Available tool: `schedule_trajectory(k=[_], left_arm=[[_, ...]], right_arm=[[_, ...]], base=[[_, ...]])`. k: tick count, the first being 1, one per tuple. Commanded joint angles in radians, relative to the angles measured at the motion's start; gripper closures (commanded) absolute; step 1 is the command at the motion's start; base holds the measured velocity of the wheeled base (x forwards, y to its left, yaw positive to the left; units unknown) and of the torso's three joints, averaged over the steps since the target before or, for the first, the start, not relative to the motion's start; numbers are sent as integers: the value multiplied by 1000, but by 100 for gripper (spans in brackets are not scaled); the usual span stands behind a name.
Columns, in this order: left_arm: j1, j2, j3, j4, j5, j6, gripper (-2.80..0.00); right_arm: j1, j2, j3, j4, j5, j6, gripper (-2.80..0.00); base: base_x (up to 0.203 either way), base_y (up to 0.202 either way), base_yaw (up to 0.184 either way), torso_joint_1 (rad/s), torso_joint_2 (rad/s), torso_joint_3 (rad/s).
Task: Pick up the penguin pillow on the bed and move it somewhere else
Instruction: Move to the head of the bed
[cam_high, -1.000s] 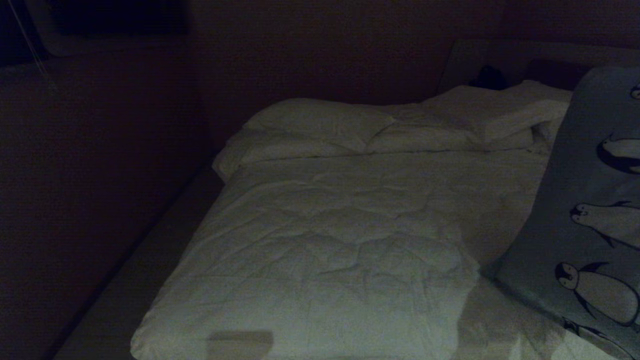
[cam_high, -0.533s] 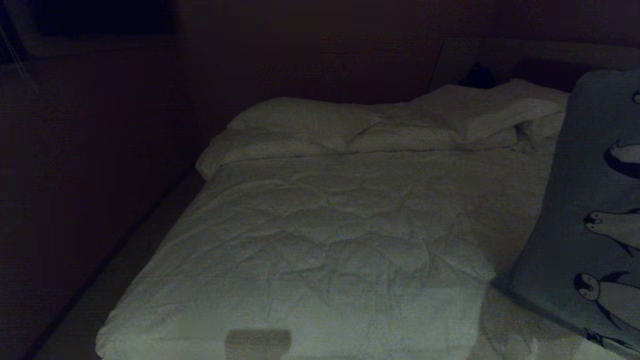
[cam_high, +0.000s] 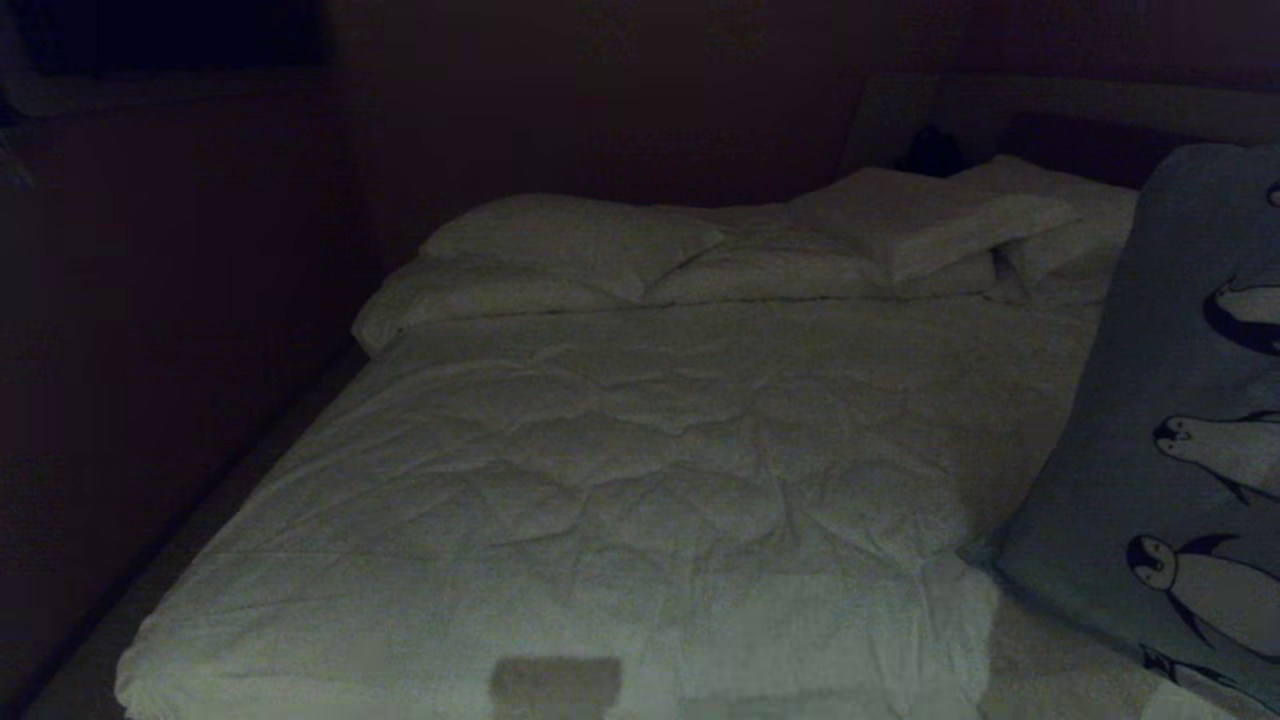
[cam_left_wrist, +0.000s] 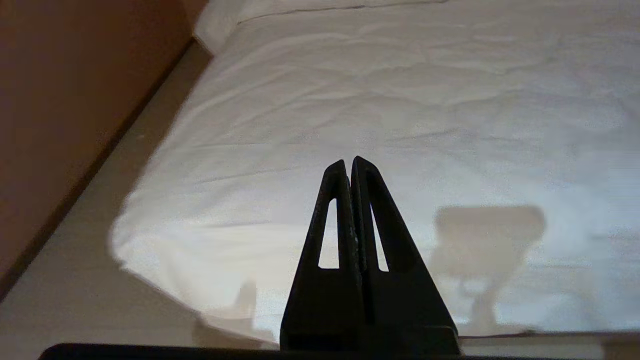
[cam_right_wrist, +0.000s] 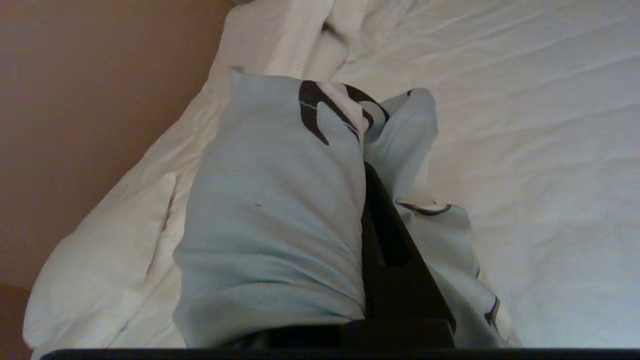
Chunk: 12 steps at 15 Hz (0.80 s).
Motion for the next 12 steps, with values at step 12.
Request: schedule_trajectory(k=[12], left_arm=[[0,1,0,0,0,1,0]], right_arm=[[-50,47,-2,-2,54,3,0]], base=[[0,-193,1,2,3,3]])
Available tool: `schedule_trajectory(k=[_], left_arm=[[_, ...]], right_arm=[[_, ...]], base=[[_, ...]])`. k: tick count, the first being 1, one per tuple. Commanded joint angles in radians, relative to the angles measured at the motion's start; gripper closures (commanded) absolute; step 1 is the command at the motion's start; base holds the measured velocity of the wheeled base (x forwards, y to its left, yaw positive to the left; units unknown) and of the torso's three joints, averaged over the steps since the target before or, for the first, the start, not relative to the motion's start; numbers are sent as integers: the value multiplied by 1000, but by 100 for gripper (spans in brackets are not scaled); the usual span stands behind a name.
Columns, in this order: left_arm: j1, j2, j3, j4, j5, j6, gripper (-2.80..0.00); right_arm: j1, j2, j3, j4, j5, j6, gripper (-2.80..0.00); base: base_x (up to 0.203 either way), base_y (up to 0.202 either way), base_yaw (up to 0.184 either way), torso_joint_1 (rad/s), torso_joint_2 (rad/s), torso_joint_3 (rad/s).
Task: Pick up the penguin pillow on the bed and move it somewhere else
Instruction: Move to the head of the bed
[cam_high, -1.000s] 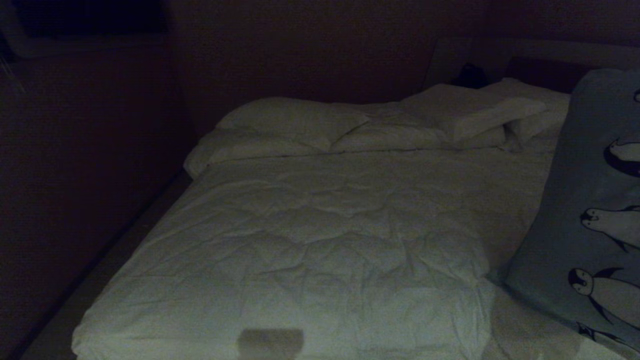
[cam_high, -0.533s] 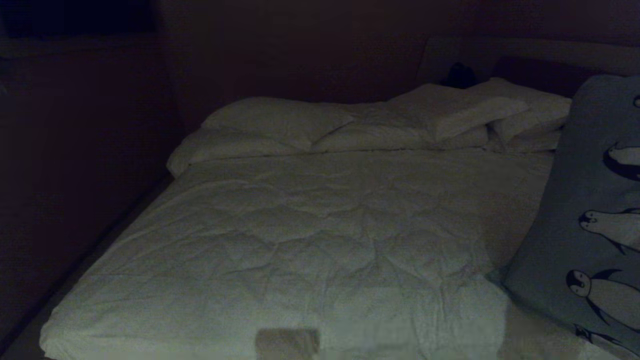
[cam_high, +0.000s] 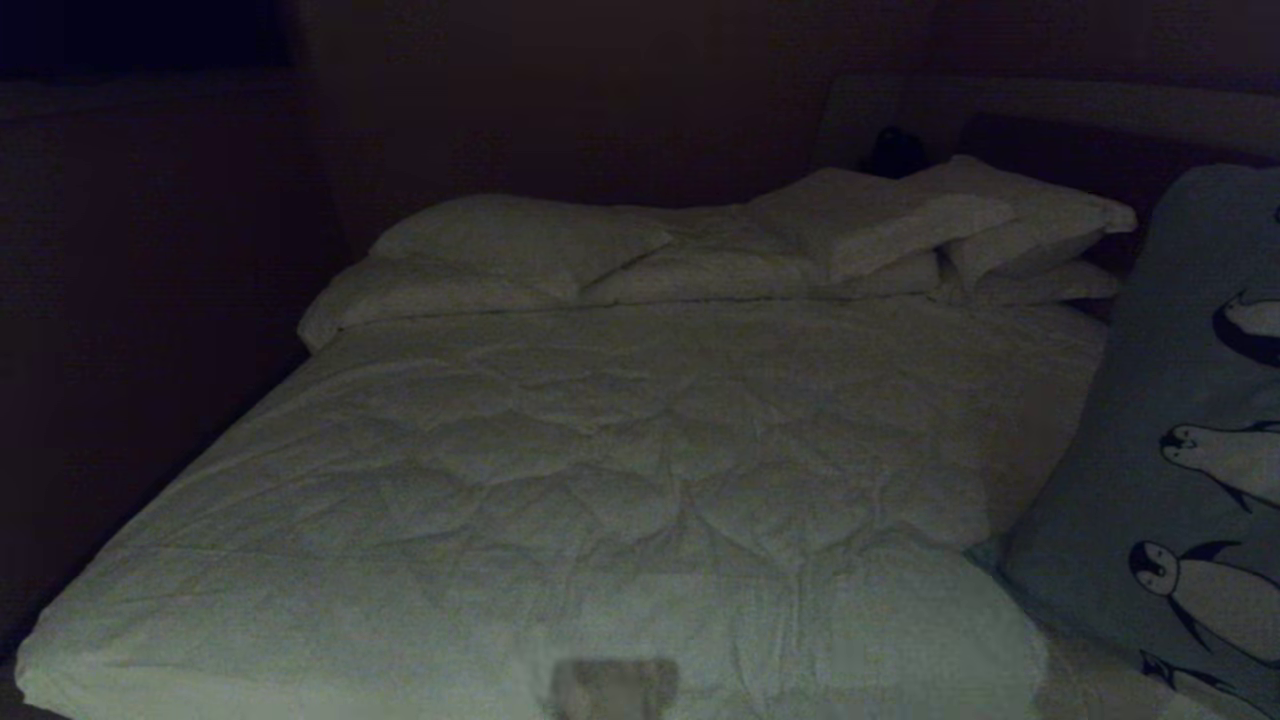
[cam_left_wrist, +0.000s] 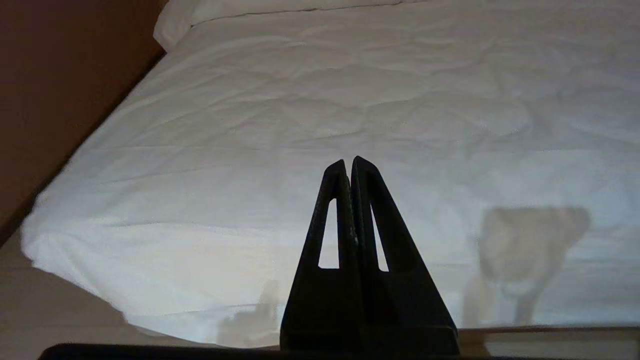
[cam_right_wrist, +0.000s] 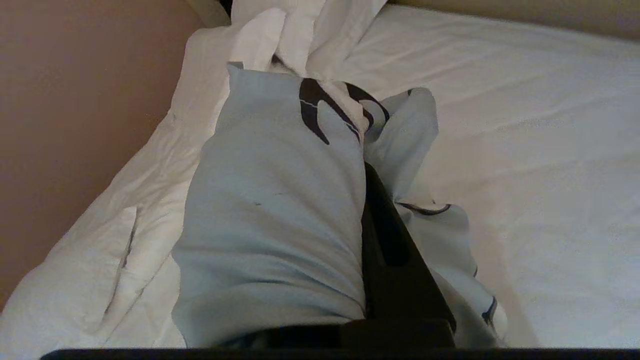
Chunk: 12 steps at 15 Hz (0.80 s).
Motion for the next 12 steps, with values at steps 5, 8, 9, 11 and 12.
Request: schedule_trajectory(k=[5,8,9,11,12], left_arm=[[0,0,0,0,0,0,0],[0,0,0,0,1,0,0],[0,0,0,0,1,0,0],[0,0,2,0,1,0,0],[0,0,0,0,1,0,0]], right_arm=[[-13,14,0,3,28,4,0],[-11,21,0,3,26,4,0],[-11,23,0,3,26,4,0],[-11,26,3,3,26,4,0],[-11,26,3,3,26,4,0]], base=[[0,-192,-1,2,1,2],[0,-194,3,4,3,-2],[0,-196,-3,2,3,2],[0,-195,3,0,3,2],[0,-193,0,5,-2,3]])
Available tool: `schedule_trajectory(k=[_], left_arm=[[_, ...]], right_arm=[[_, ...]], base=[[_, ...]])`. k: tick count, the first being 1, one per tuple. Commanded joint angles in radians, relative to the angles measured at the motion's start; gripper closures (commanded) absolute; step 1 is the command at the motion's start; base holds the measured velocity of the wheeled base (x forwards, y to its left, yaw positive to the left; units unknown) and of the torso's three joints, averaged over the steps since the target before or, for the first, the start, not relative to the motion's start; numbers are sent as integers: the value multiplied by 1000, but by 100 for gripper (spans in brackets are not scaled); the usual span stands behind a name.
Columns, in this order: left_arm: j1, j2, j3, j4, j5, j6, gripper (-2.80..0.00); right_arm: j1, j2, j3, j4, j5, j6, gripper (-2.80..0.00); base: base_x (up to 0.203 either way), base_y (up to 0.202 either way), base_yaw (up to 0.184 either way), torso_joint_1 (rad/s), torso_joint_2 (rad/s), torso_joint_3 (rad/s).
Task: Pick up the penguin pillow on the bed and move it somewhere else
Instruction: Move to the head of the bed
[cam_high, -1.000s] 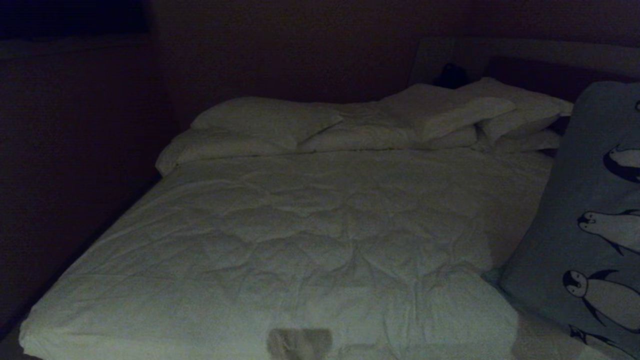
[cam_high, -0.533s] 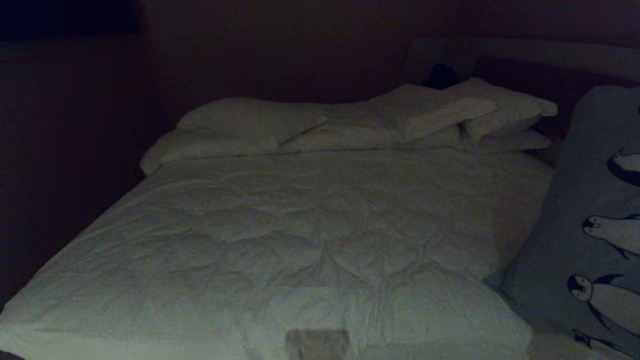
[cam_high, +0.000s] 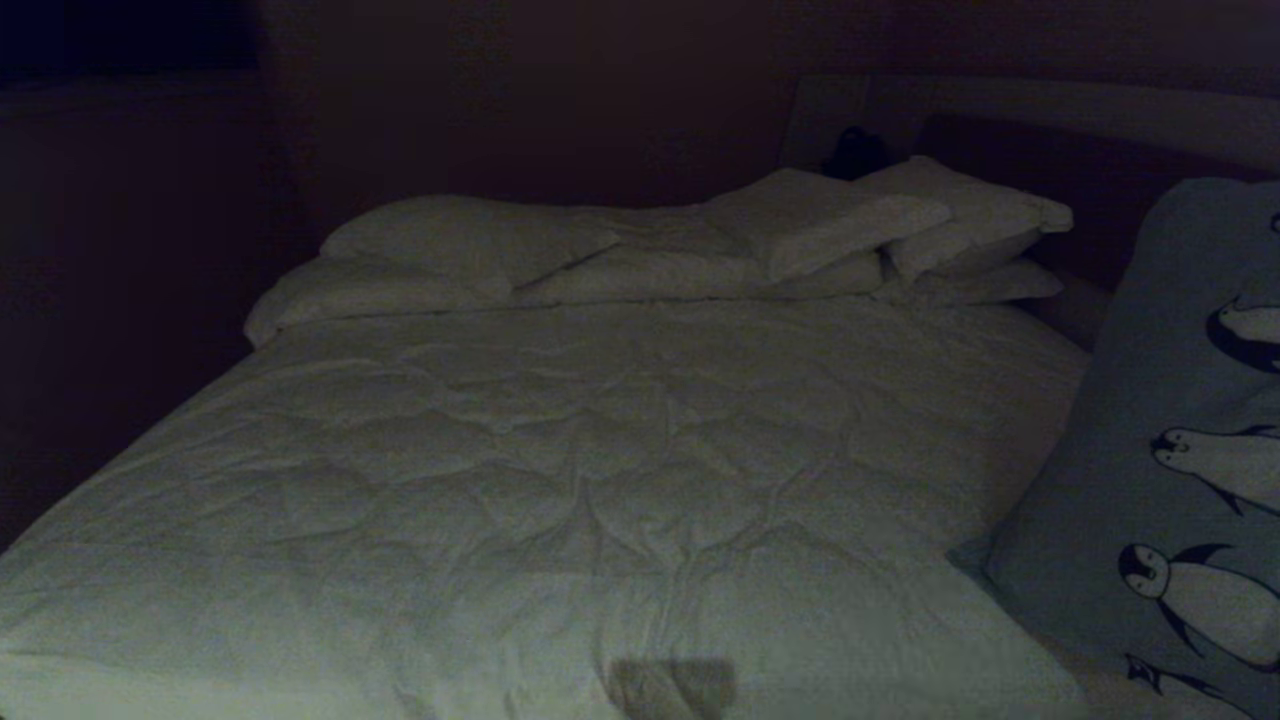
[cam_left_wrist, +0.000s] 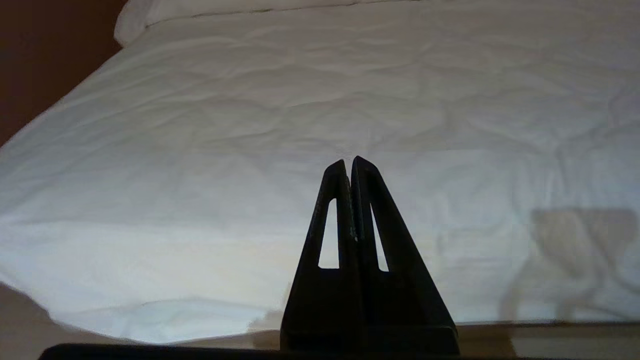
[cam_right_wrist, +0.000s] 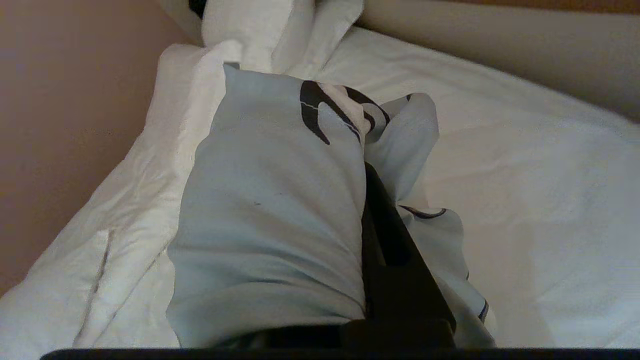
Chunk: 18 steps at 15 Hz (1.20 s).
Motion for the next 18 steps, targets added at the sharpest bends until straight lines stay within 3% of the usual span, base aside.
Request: schedule_trajectory(k=[1,18], left_arm=[[0,0,1,-2,0,-1,0],[0,0,1,-2,0,-6,0]], right_arm=[[0,5,-1,0,2,3,0],[1,15,4,0,2,2,0]], base=[[0,-191,0,0,0,2],[0,-192,0,4,2,4]])
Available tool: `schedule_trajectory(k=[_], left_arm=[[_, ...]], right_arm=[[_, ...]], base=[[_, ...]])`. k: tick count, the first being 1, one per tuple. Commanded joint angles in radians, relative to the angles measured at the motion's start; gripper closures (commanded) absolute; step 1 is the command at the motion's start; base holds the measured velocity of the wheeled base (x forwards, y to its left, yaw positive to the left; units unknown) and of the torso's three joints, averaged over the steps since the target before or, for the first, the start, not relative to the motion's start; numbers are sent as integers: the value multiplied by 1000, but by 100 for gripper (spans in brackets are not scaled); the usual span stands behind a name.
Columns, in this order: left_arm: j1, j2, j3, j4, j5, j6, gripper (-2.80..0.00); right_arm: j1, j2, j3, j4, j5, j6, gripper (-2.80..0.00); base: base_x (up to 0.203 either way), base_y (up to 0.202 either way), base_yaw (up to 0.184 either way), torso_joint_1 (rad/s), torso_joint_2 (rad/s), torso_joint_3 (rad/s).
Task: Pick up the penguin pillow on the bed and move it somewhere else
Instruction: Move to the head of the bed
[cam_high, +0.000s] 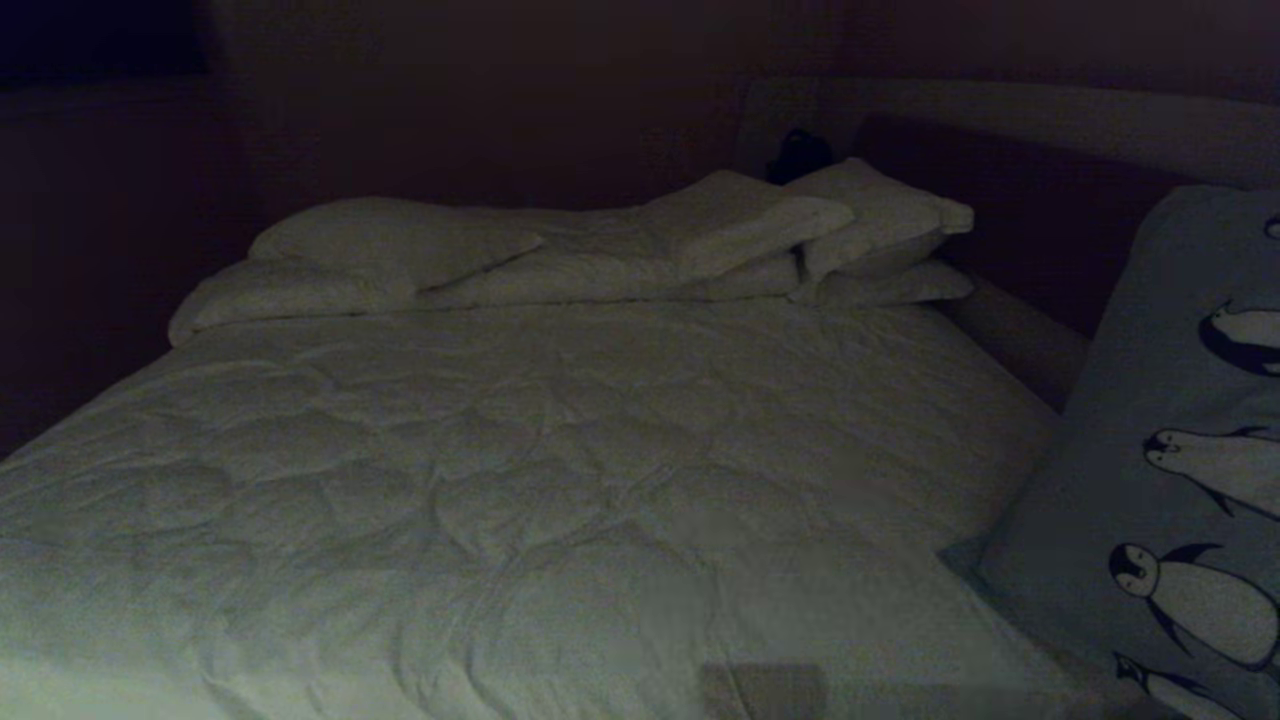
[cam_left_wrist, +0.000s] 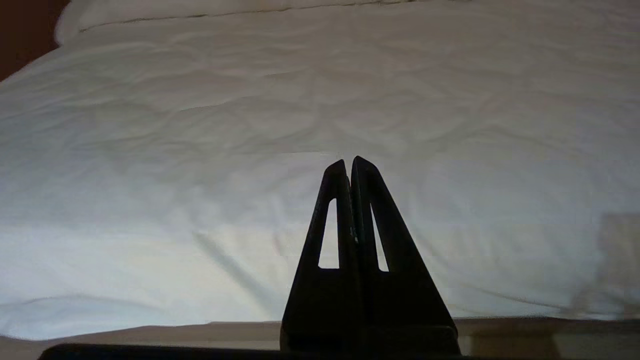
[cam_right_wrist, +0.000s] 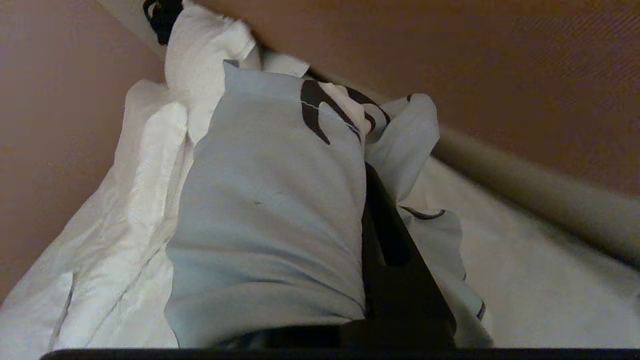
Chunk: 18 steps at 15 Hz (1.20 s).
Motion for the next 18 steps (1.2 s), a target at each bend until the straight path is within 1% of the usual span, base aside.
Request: schedule_trajectory(k=[1,12,18], left_arm=[[0,0,0,0,1,-1,0],[0,0,0,-3,-2,-6,0],[0,0,0,-2,-2,-6,0]], right_arm=[[0,3,0,1,2,3,0],[26,-2,0,1,0,-1,0],[27,3,2,1,2,-1,0]], base=[[0,-134,-3,0,2,3],[0,-6,-1,0,0,0],[0,0,0,0,0,0]])
